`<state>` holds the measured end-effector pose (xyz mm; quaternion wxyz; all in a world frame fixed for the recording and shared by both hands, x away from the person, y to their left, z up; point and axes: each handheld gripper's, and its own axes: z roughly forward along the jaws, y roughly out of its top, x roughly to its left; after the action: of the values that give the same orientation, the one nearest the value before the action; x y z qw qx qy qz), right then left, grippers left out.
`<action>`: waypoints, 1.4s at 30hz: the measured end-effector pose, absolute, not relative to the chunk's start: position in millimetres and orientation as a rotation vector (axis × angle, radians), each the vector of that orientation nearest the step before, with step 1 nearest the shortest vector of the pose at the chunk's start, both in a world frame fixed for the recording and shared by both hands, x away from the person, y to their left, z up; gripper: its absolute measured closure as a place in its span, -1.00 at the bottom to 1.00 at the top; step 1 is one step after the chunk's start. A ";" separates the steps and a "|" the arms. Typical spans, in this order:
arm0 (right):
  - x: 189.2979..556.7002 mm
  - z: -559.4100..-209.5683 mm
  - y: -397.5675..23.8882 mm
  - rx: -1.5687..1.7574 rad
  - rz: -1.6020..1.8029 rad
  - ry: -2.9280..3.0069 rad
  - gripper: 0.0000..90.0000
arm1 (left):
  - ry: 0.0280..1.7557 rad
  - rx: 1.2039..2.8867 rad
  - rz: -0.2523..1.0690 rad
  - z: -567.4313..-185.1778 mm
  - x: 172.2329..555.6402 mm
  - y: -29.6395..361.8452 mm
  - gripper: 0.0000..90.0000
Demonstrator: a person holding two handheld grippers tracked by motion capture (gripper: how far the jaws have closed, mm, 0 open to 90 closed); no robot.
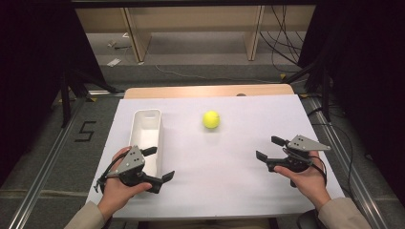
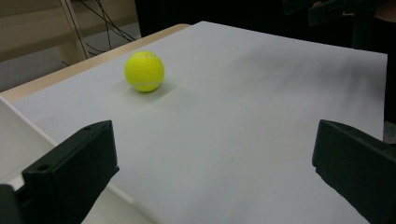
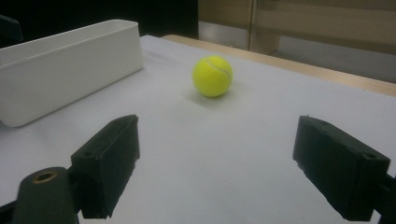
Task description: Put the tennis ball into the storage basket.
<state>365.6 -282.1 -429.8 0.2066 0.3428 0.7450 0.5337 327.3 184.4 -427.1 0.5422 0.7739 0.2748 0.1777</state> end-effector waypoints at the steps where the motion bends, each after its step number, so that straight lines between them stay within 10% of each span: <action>1: 365.4 -429.6 -282.2 0.953 1.482 2.078 -0.66 | 0.653 1.838 0.422 -427.1 327.3 184.4 -1.00; 42: 427.7 -422.1 -220.8 0.894 1.471 2.116 -0.78 | 0.643 1.832 0.429 -425.4 325.3 185.4 -1.00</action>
<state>427.7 -220.8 -422.1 0.2055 0.3206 0.7593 0.5277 325.3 185.4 -425.4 0.5451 0.7725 0.2711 0.1807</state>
